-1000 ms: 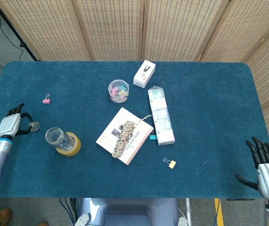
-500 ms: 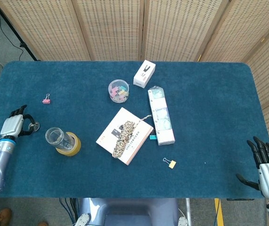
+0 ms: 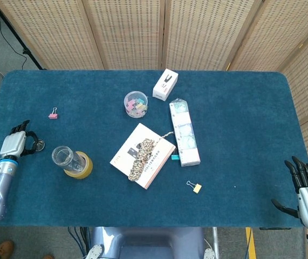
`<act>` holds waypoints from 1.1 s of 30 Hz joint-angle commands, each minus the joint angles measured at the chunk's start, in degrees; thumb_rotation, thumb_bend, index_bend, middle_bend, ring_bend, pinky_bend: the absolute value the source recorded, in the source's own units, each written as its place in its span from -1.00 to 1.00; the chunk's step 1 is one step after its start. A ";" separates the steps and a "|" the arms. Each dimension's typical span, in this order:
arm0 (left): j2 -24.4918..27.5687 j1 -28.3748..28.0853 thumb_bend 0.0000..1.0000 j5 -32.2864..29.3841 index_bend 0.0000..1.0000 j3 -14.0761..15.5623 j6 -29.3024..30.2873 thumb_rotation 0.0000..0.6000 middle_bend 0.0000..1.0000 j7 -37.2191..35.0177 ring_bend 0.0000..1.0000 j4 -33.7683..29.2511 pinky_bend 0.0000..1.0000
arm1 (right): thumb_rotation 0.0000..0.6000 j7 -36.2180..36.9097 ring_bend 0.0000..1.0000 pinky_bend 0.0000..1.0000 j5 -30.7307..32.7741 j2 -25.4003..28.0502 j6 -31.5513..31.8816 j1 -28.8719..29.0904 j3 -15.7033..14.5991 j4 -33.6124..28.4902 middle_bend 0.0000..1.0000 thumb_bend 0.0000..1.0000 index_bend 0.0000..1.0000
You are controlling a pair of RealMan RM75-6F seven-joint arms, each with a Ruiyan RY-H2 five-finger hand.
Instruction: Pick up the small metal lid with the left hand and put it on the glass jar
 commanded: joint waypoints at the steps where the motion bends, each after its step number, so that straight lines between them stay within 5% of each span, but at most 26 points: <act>1: 0.23 0.12 0.01 -0.08 0.18 -0.12 0.28 1.00 -1.00 0.07 -1.00 -0.39 -1.00 | 1.00 0.03 -1.00 -1.00 -0.01 0.01 -0.01 0.00 0.04 0.00 -1.00 -1.00 -1.00; 13: 7.74 2.08 0.01 1.64 0.18 -1.23 8.53 1.00 -1.00 -0.47 -1.00 -11.01 -1.00 | 1.00 0.09 -1.00 -1.00 -0.25 0.01 -0.24 -0.03 -0.05 -0.10 -1.00 -1.00 -1.00; 33: 37.34 6.68 0.01 8.28 0.18 -4.68 26.70 1.00 -1.00 10.37 -1.00 -58.02 -1.00 | 1.00 0.31 -1.00 -1.00 0.17 0.10 -0.14 -0.22 0.31 -0.35 -1.00 -1.00 -1.00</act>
